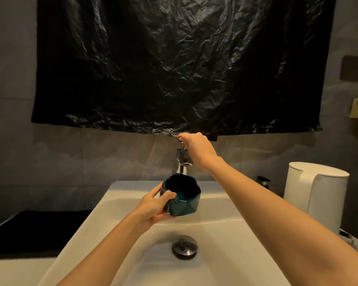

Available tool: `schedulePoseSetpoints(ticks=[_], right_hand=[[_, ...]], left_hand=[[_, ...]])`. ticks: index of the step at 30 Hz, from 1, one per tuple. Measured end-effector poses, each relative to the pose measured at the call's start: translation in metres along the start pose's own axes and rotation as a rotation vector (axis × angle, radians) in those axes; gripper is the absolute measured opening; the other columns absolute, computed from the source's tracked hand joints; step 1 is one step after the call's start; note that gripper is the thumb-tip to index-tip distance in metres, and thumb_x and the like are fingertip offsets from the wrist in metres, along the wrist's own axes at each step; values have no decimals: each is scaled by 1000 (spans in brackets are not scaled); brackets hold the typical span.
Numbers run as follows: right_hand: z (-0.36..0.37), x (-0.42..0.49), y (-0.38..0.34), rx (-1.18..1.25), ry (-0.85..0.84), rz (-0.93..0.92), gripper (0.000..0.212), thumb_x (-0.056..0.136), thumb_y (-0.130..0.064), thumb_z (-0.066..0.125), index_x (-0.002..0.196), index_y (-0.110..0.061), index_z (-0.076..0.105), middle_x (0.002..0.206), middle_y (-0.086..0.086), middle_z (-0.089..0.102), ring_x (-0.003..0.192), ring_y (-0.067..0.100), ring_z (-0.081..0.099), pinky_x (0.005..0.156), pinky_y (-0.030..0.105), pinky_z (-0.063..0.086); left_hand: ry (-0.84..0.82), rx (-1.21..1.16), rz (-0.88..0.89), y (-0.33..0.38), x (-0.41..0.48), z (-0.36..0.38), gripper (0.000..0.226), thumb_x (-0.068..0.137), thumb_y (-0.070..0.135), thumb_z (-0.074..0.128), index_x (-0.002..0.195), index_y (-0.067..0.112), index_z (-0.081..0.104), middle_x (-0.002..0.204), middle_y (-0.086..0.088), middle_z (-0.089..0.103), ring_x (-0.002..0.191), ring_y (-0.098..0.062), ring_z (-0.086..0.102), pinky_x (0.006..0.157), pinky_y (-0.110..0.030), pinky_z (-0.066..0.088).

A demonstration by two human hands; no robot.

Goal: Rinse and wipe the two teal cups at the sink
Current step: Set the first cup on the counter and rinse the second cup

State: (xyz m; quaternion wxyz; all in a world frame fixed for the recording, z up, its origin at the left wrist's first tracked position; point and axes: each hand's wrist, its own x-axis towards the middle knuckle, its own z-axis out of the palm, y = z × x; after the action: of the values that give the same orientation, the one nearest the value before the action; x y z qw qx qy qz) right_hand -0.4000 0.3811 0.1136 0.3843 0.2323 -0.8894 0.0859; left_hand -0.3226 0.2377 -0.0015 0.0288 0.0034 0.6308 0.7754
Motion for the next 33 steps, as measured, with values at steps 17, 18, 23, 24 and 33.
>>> schedulePoseSetpoints(ticks=[17, 18, 23, 24, 33], right_hand=[[-3, -61, -3, 534, 180, 78, 34, 95, -6, 45, 127, -6, 58, 127, 6, 61, 116, 16, 57, 98, 23, 44], [0, -80, -3, 522, 263, 70, 27, 92, -6, 45, 111, -6, 65, 109, 6, 67, 98, 15, 62, 85, 24, 50], [10, -135, -5, 290, -90, -153, 28, 77, -17, 46, 89, -10, 70, 92, 2, 69, 87, 17, 60, 93, 33, 48], [13, -137, -6, 204, -216, -231, 33, 76, -15, 49, 100, -11, 71, 103, 2, 70, 101, 18, 59, 115, 33, 28], [38, -137, -6, -170, -288, -449, 74, 81, -50, 65, 139, -9, 45, 139, 8, 53, 133, 24, 44, 115, 31, -4]], left_hand=[[26, 47, 18, -6, -1, -1, 54, 85, 8, 66, 131, 31, 49, 120, -14, 55, 95, -32, 64, 71, -45, 59], [37, 38, 27, -6, 0, -1, 53, 85, 7, 66, 130, 31, 50, 119, -15, 57, 94, -32, 65, 71, -45, 59], [85, 39, 53, -9, 1, -1, 57, 84, 5, 66, 133, 29, 49, 120, -17, 57, 98, -34, 64, 68, -44, 60], [80, 48, 57, -10, 1, -1, 57, 85, 5, 66, 133, 29, 49, 118, -16, 57, 95, -33, 65, 66, -43, 60], [-30, 197, 36, -14, -1, 1, 52, 88, 8, 63, 130, 34, 48, 119, -13, 58, 98, -31, 65, 66, -38, 60]])
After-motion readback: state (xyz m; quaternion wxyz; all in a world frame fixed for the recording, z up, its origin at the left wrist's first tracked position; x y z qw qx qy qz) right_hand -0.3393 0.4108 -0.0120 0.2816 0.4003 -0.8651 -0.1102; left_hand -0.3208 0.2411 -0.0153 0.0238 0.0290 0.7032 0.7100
